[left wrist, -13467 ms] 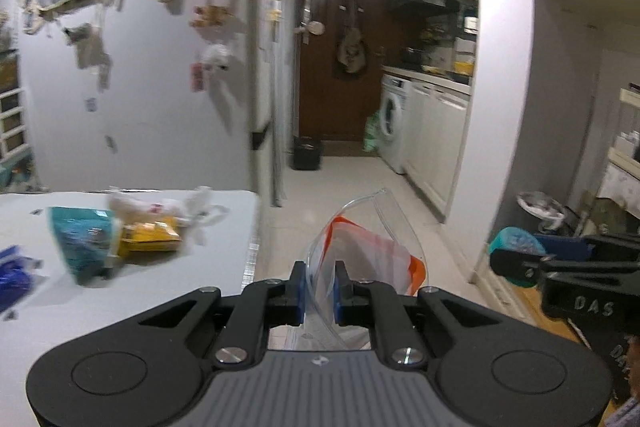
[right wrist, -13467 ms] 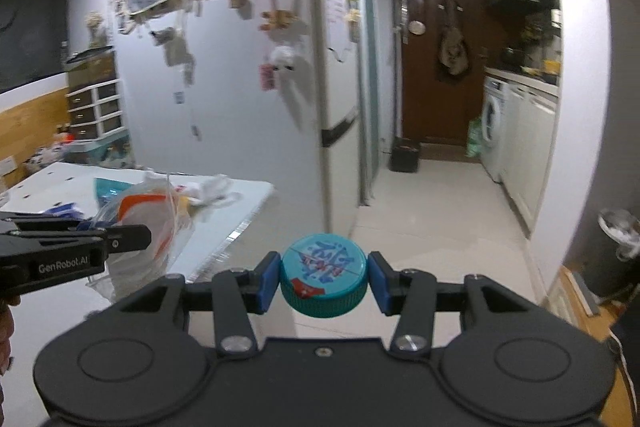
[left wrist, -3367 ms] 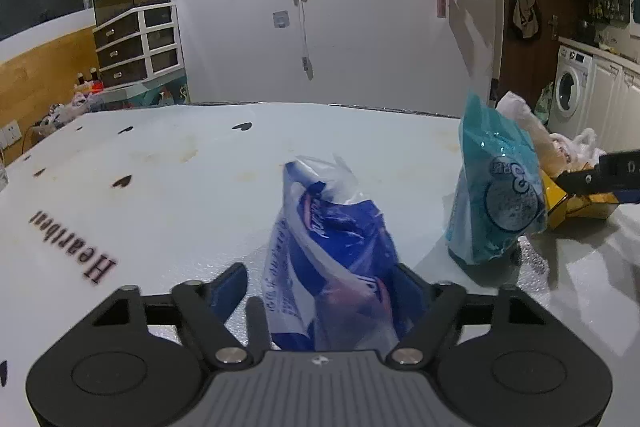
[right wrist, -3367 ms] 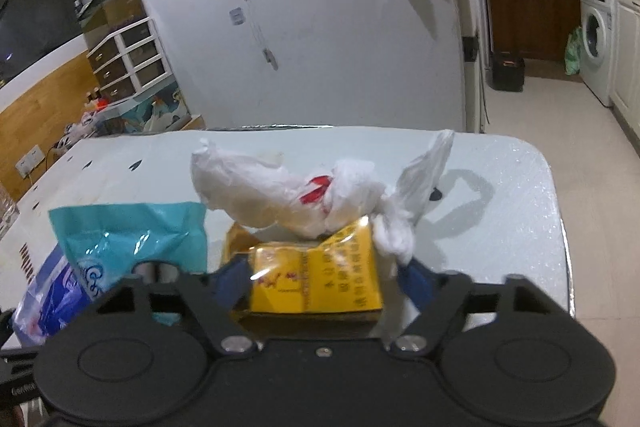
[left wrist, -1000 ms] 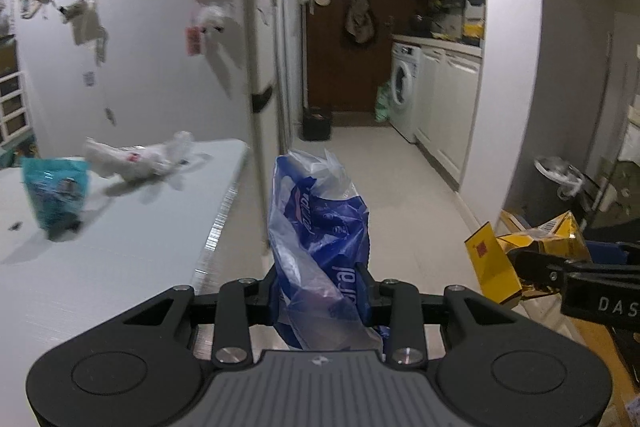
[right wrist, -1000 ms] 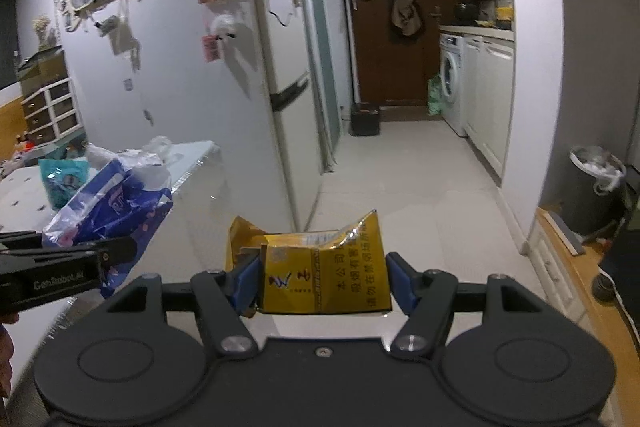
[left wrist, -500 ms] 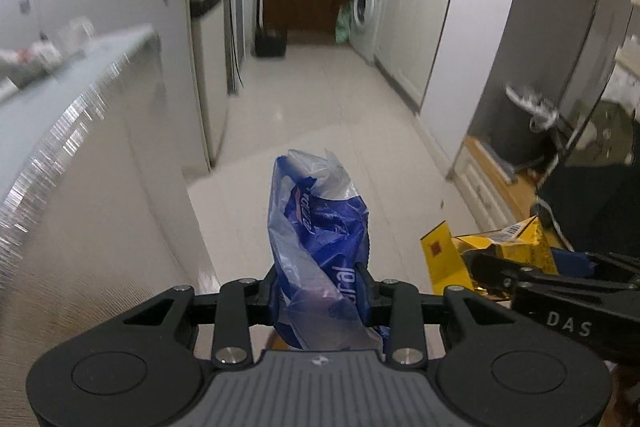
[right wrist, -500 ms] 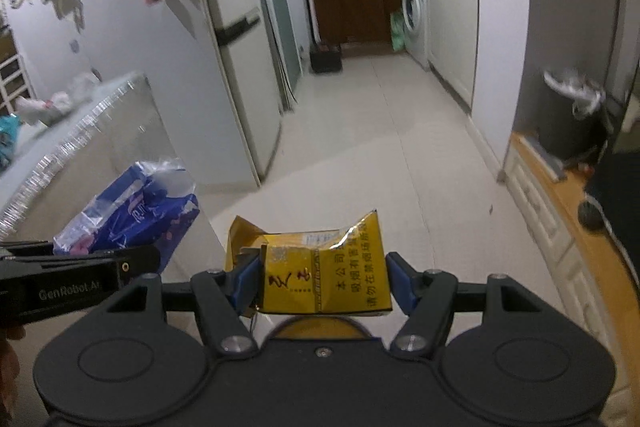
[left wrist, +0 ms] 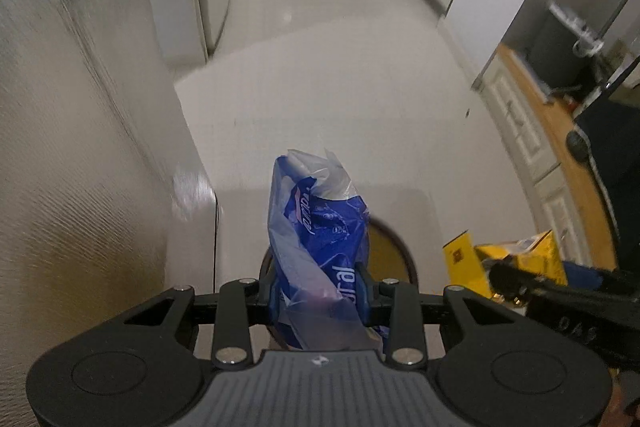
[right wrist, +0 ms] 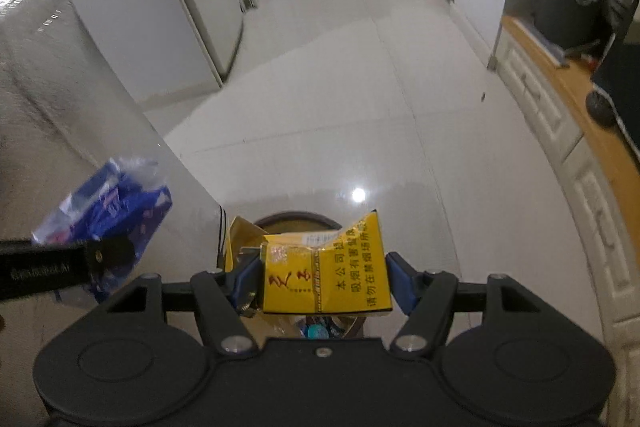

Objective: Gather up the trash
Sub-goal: 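Carry the plastic bag and yellow box with both tools over the trash bin, then open the left tool to drop the bag while the right tool drops the box, then raise both open tools from the bin and move them back toward the table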

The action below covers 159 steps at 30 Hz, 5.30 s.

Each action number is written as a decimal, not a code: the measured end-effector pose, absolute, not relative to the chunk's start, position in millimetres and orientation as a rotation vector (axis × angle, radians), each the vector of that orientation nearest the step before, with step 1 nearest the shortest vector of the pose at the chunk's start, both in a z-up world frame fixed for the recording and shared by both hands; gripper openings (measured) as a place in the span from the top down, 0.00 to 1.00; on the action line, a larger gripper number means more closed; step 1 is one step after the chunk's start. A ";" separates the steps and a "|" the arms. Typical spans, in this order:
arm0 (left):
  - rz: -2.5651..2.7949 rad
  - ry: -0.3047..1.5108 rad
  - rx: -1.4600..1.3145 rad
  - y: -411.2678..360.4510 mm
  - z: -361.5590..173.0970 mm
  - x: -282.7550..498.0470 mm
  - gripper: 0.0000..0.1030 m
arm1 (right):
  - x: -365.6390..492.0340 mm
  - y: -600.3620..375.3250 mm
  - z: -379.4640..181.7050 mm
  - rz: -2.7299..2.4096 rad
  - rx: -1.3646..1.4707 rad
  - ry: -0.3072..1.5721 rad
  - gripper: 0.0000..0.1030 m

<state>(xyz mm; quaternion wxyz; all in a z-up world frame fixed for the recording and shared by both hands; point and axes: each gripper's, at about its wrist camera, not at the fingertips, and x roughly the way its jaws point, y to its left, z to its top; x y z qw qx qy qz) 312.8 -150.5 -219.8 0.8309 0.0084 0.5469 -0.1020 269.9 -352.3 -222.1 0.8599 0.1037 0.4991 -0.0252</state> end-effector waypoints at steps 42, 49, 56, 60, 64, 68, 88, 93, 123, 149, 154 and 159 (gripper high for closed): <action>-0.083 1.401 0.044 -116.7 -321.0 370.6 0.07 | 329.1 -332.6 -313.2 0.049 0.160 1.269 0.14; -0.097 1.409 0.079 -120.9 -318.6 365.3 0.00 | 324.8 -337.0 -313.4 0.040 0.137 1.299 0.03; -0.095 1.443 0.110 -117.3 -316.6 355.4 0.00 | 316.8 -338.7 -307.0 0.041 0.097 1.331 0.00; -0.094 1.435 0.116 -115.5 -309.1 351.5 0.00 | 312.5 -345.6 -300.0 0.025 0.124 1.330 0.00; -0.098 1.412 0.116 -114.5 -296.5 347.0 0.00 | 307.1 -351.1 -291.5 0.013 0.145 1.319 0.00; -0.106 1.390 0.120 -114.5 -283.3 341.0 0.00 | 301.8 -354.4 -280.9 0.006 0.157 1.301 0.00; -0.121 1.240 0.106 -114.9 -213.7 305.4 0.00 | 266.1 -367.0 -217.0 -0.038 0.221 1.178 0.00; -0.129 1.183 0.096 -116.1 -194.2 296.5 0.00 | 254.4 -367.5 -198.6 -0.043 0.231 1.127 0.00; -0.158 0.801 0.081 -115.9 -29.3 252.7 0.00 | 213.2 -372.2 -47.7 -0.050 0.156 0.777 0.00; -0.034 0.423 0.088 -11.1 142.4 253.7 0.00 | 275.5 -264.9 105.2 0.176 0.100 0.477 0.00; 0.011 0.377 0.093 28.6 158.1 258.0 0.00 | 294.4 -227.7 118.5 0.236 0.109 0.448 0.00; 0.077 0.361 0.083 77.7 157.8 267.2 0.00 | 314.6 -187.6 124.5 0.292 0.104 0.434 0.00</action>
